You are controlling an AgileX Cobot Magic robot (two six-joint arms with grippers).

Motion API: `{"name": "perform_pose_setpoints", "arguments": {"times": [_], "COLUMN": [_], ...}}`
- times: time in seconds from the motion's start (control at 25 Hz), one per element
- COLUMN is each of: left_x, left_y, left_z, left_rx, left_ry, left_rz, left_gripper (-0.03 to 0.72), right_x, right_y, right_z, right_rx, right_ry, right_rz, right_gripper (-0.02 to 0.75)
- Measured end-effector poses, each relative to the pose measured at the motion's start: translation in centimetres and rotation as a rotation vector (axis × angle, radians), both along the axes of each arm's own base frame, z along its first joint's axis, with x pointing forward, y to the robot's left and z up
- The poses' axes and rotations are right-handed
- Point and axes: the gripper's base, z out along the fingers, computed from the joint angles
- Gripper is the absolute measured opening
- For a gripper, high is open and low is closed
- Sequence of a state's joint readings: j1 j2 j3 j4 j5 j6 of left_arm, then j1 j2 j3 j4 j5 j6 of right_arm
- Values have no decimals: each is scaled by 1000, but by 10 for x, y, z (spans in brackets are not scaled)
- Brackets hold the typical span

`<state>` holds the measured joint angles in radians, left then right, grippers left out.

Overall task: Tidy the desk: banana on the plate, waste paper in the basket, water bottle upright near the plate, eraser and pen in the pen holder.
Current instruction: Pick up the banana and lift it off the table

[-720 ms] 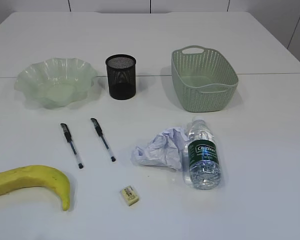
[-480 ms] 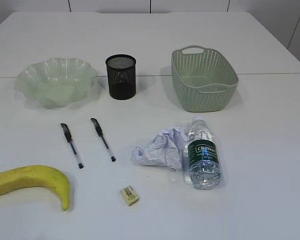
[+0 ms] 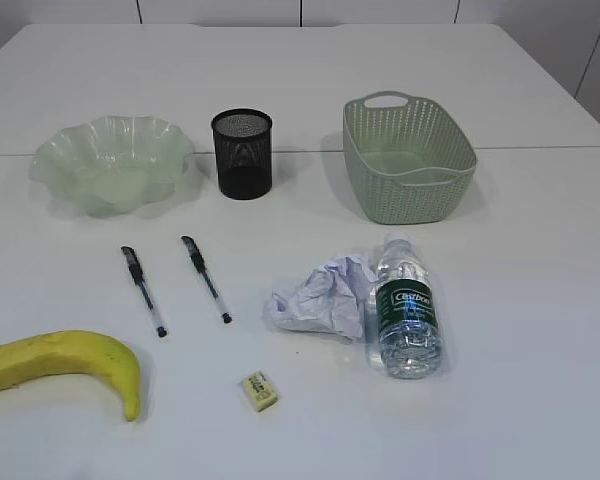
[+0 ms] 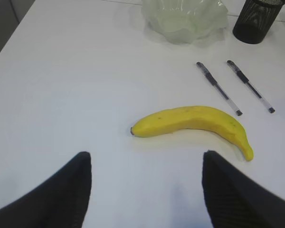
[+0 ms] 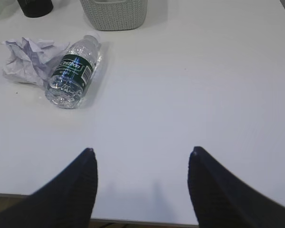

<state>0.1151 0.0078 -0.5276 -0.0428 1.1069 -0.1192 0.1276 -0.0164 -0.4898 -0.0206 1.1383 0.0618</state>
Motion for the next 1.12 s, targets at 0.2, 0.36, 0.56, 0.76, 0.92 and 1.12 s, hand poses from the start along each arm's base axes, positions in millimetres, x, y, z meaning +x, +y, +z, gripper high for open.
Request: {"name": "perform_pose_setpoints", "arguments": {"times": [0.2,0.36,0.56,0.76,0.92,1.12], "left_x": [0,0,0,0,0,0], "left_y": [0,0,0,0,0,0], "left_z": [0,0,0,0,0,0], "left_rx": [0,0,0,0,0,0], "left_ry": [0,0,0,0,0,0], "left_rz": [0,0,0,0,0,0], "left_gripper": [517,517,517,517,517,517], "right_x": [0,0,0,0,0,0], "right_y": [0,0,0,0,0,0], "right_z": [0,0,0,0,0,0], "right_rx": [0,0,0,0,0,0], "right_ry": [0,0,0,0,0,0], "right_rz": [0,0,0,0,0,0], "right_gripper": [450,449,449,450,449,450]}}
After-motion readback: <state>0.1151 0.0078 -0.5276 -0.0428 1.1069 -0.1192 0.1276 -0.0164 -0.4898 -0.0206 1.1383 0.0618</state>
